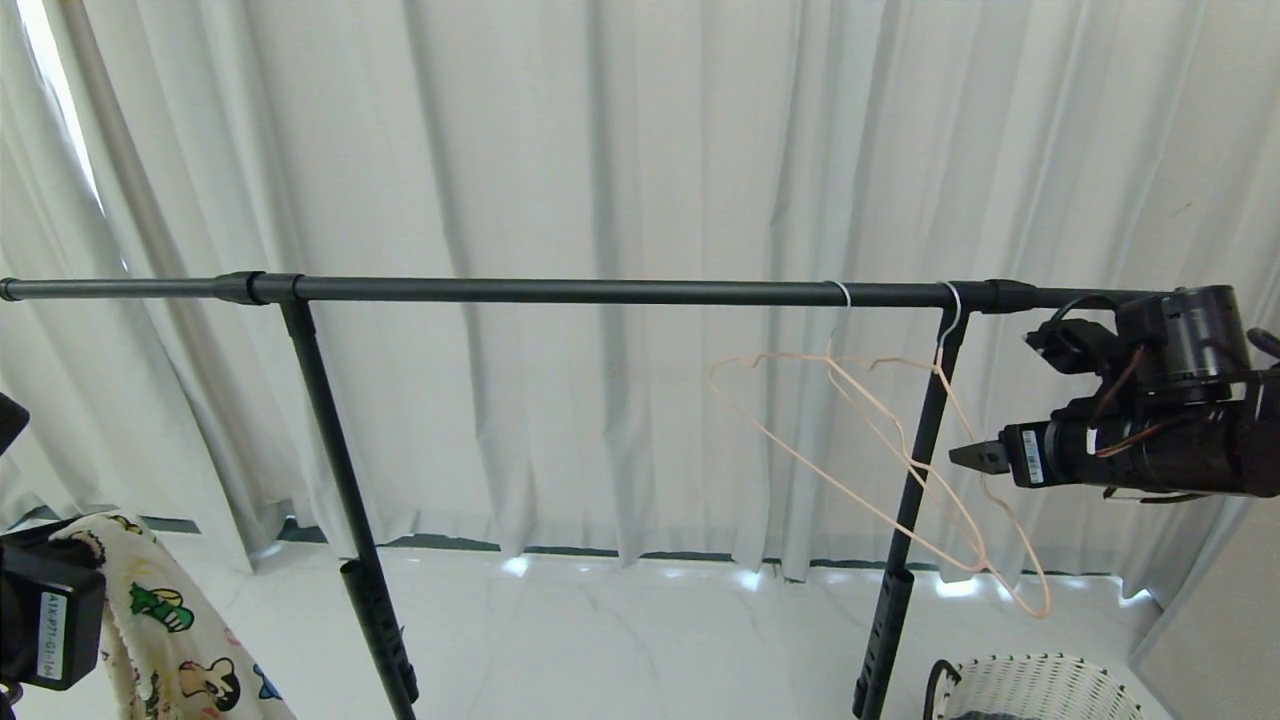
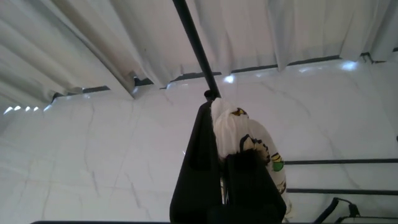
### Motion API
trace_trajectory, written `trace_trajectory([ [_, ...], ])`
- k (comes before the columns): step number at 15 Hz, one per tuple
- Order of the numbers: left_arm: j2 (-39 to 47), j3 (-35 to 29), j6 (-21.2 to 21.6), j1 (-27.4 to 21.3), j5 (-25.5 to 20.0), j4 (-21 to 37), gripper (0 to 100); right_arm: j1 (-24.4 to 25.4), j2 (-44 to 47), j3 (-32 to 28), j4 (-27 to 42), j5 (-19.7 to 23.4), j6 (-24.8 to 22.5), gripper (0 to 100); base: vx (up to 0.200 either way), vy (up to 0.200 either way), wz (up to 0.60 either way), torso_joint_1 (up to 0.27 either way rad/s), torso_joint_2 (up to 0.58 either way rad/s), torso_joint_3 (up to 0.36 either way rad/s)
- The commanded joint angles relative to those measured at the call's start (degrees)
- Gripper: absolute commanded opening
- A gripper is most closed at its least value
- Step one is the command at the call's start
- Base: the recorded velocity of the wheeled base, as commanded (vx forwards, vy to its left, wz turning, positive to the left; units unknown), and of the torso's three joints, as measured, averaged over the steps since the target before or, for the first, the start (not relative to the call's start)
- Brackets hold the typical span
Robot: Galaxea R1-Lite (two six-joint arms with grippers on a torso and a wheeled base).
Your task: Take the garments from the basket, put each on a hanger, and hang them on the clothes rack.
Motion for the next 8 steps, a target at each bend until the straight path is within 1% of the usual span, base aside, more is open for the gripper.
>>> trace_trajectory([
  [1, -0.06, 0.9, -0.06, -0.01, 0.06, -0.74, 0, -0.64, 3.86, 0.13, -1.53, 0.22, -1.04, 100, 0.0, 0.0, 0.0, 0.0, 0.0, 0.0],
  [3, -0.06, 0.72, -0.06, -0.01, 0.06, -0.74, 0, -1.52, 5.88, 0.05, -3.02, 0.49, -2.44, 100, 0.0, 0.0, 0.0, 0.0, 0.0, 0.0],
  [5, -0.06, 0.81, 0.03, -0.01, 0.06, -0.83, 0, -1.52, 6.76, 0.05, -3.46, 0.66, -2.53, 100, 0.0, 0.0, 0.0, 0.0, 0.0, 0.0],
  [8, 0.29, 0.81, 0.03, -0.01, 0.06, -0.83, 0, -1.43, 7.46, 0.13, -3.46, 2.07, -2.53, 100, 0.0, 0.0, 0.0, 0.0, 0.0, 0.0],
])
